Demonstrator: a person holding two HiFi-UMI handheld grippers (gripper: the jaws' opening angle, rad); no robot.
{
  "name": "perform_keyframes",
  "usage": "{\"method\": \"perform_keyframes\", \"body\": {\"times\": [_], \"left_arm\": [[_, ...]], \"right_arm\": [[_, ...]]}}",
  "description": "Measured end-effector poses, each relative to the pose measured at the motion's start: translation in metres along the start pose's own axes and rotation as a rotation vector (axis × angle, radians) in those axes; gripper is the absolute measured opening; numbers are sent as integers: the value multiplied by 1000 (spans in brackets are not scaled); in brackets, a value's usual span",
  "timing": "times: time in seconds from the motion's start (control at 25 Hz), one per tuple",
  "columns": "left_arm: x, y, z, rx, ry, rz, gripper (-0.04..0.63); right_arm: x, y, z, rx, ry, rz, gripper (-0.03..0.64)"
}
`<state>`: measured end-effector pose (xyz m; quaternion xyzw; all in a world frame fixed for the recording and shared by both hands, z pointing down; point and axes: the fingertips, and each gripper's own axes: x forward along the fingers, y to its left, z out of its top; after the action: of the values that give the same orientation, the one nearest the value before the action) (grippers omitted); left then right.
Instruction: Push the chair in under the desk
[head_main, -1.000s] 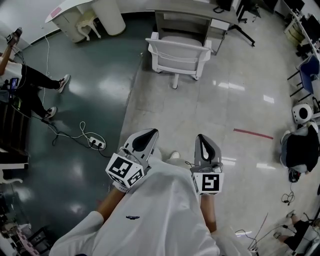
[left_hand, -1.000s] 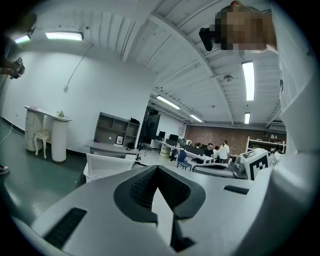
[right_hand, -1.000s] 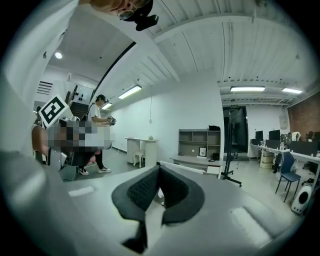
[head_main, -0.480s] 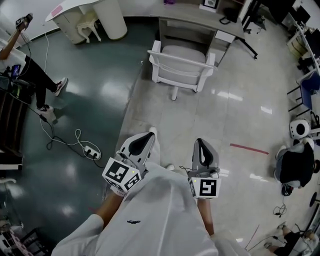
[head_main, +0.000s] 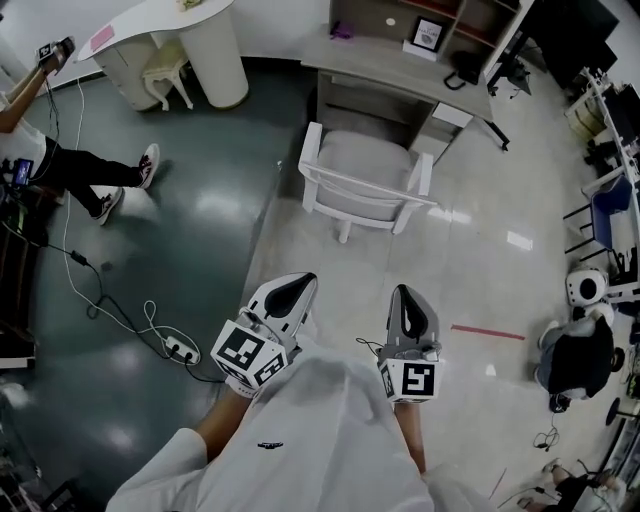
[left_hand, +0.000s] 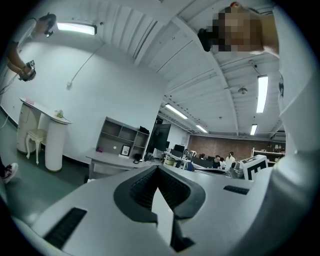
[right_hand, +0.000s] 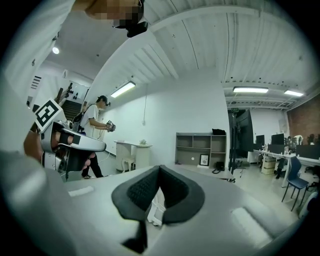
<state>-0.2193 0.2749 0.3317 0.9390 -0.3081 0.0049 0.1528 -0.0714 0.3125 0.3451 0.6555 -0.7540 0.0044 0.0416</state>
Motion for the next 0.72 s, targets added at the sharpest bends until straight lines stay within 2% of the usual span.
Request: {"method": "perform_keyframes", "body": {"times": [0.16,0.32,0.56,0.72], "left_arm": [[25,57,19,3,2,-16,8],[55,100,34,40,28,-60,8],[113,122,39,55,69,-132,8],[156,127,34,74,103,-148,8]], "right_arm": [[62,-1,9,22,-5,-28,12],[110,0,24,-32,-2,-58,12],[151,-31,24,-56,39,-108,12],[177,-64,10,-46,52,-123,12]]}}
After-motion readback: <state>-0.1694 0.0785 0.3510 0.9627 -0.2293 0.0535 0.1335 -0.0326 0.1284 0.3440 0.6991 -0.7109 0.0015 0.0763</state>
